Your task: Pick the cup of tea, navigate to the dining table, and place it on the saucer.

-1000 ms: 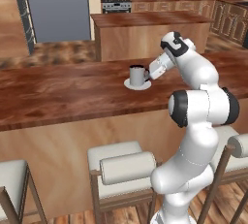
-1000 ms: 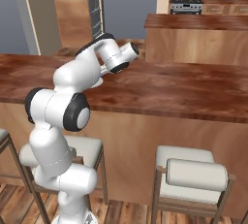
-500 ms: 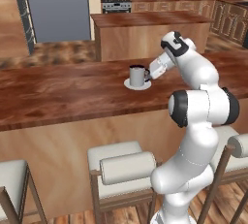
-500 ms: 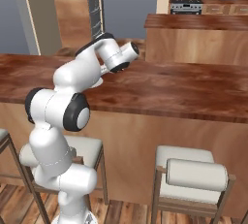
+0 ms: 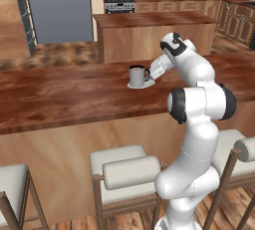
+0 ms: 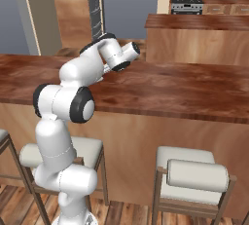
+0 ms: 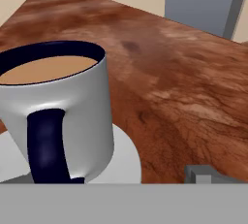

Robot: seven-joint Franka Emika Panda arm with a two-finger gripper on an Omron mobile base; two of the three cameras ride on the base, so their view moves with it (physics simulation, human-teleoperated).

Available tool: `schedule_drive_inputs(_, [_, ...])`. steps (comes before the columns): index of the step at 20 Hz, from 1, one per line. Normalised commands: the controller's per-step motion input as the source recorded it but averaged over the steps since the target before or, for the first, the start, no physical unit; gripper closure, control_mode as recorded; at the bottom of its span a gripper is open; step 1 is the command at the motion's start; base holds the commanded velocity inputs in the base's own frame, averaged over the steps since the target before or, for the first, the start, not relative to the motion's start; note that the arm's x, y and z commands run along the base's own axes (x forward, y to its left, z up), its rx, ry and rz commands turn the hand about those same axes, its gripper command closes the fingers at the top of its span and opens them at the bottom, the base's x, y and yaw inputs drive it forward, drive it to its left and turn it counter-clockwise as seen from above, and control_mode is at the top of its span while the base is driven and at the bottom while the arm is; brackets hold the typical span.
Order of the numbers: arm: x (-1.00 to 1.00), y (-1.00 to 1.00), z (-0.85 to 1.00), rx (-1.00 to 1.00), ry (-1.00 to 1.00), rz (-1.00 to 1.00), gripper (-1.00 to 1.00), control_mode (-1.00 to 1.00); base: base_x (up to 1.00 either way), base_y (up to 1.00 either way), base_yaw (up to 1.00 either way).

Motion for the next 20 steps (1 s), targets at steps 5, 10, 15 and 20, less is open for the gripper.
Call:
schedule_drive_inputs(5, [-0.12,-0.12,-0.08,0.0,-0.09,0.06,-1.0,-1.0,0.0,0.0,0.0])
schedule_drive_inputs(10, [-0.31,-0.2,0.0,0.0,-0.1,0.09,-1.0,-1.0,0.0,0.0,0.0])
schedule_drive_inputs(15, [-0.18,-0.08,0.02,0.0,-0.08,0.08,-1.0,-1.0,0.0,0.0,0.0])
schedule_drive_inputs(20, [-0.21,0.03,0.6,0.02,-0.04,0.05,-1.0,-1.0,0.0,0.0,0.0])
